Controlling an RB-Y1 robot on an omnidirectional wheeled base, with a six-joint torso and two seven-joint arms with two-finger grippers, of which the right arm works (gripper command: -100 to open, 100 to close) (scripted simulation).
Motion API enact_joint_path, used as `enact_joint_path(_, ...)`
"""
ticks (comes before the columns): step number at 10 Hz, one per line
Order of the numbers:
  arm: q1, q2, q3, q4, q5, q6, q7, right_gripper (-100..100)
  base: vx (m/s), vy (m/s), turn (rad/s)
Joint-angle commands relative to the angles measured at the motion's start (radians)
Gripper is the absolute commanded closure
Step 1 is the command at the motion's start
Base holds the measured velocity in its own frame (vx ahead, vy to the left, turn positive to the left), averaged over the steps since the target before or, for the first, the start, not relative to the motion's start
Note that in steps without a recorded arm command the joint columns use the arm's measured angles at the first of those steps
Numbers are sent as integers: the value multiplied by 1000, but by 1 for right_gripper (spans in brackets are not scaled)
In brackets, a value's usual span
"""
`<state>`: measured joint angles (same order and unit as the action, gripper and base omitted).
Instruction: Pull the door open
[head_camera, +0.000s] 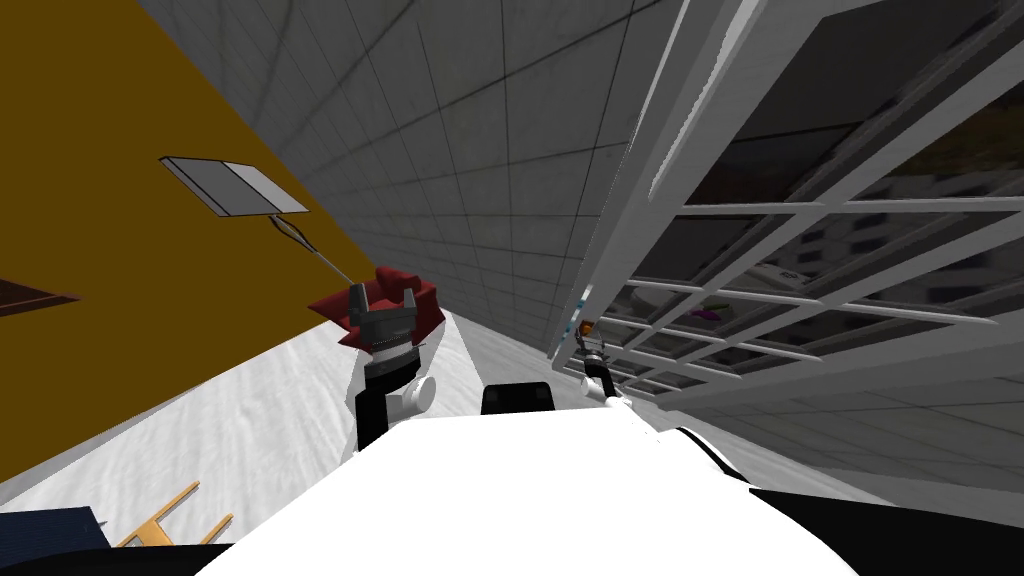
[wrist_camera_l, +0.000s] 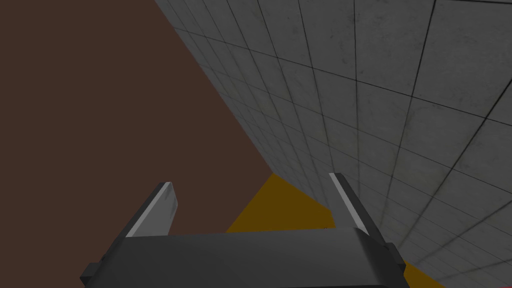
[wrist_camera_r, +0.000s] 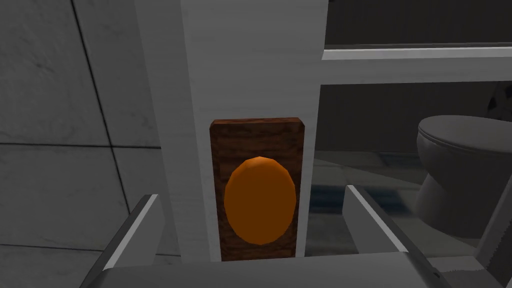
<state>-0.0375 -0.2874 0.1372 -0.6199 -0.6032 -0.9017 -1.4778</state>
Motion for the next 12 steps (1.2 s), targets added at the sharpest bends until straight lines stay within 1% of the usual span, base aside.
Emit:
enact_joint_path(1,16,-20,-6,-9,-5,0,-18,-100,203,-37,75)
enact_joint_path(2,16,-14,-5,-19,-4,4,-8,-100,85,-22,7)
enact_joint_path(3,16,-14,-5,-19,-4,4,-8,100,-17,5,-13)
enact_joint_path(8,16,-14,-5,-19,-4,4,-8,100,-14,2,2)
enact_joint_path(9,24,-26,13,-23,5,1,-28,100,-134,5,78)
enact_joint_path(12,38,-48,47,-32,23,-9,-67,100,-224,-30,104)
